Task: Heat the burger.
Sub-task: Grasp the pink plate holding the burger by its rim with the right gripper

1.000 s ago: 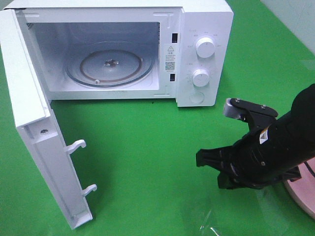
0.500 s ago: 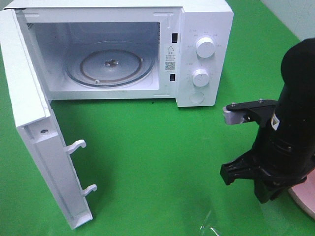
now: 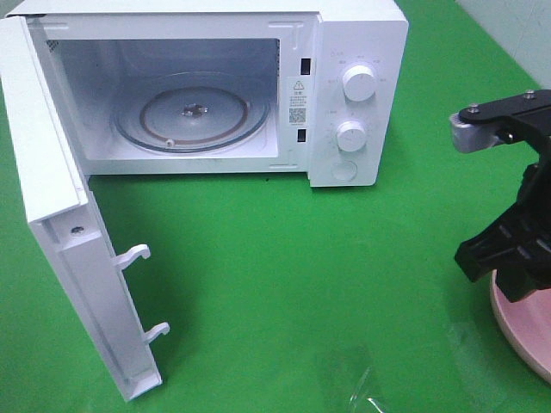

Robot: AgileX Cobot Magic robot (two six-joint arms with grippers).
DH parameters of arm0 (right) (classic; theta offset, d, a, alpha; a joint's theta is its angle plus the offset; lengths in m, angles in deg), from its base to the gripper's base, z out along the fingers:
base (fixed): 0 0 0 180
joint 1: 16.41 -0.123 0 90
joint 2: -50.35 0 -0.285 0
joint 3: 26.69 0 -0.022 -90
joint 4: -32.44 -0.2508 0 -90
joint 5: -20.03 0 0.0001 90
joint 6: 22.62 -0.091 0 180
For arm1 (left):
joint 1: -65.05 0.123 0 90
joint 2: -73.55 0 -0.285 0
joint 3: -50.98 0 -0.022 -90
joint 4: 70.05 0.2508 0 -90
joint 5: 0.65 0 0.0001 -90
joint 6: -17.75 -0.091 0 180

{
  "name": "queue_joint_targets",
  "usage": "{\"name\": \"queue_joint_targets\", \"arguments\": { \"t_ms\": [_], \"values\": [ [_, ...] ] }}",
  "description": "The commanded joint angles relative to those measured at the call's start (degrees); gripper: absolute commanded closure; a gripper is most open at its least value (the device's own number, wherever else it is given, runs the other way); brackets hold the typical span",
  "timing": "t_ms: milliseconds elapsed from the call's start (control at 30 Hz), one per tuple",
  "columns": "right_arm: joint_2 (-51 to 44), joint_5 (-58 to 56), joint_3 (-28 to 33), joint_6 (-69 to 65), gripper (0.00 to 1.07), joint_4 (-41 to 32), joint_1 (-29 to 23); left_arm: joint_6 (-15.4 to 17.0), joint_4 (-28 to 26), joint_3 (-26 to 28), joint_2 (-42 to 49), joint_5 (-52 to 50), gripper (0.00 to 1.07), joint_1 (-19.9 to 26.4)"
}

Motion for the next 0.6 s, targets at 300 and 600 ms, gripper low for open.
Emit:
{"name": "queue_joint_targets", "arguments": {
  "t_ms": [300, 600],
  "values": [
    [-2.6, -0.9, 0.3, 0.7, 0.11, 4.5, 0.3, -0.1, -0.7, -0.1, 1.0, -0.1, 0.09, 0.1],
    [-2.4, 2.9, 0.3, 1.1, 0.18, 4.6, 5.4, -0.1, -0.7, -0.1, 1.0, -0.1, 0.09, 0.1]
  ]
}}
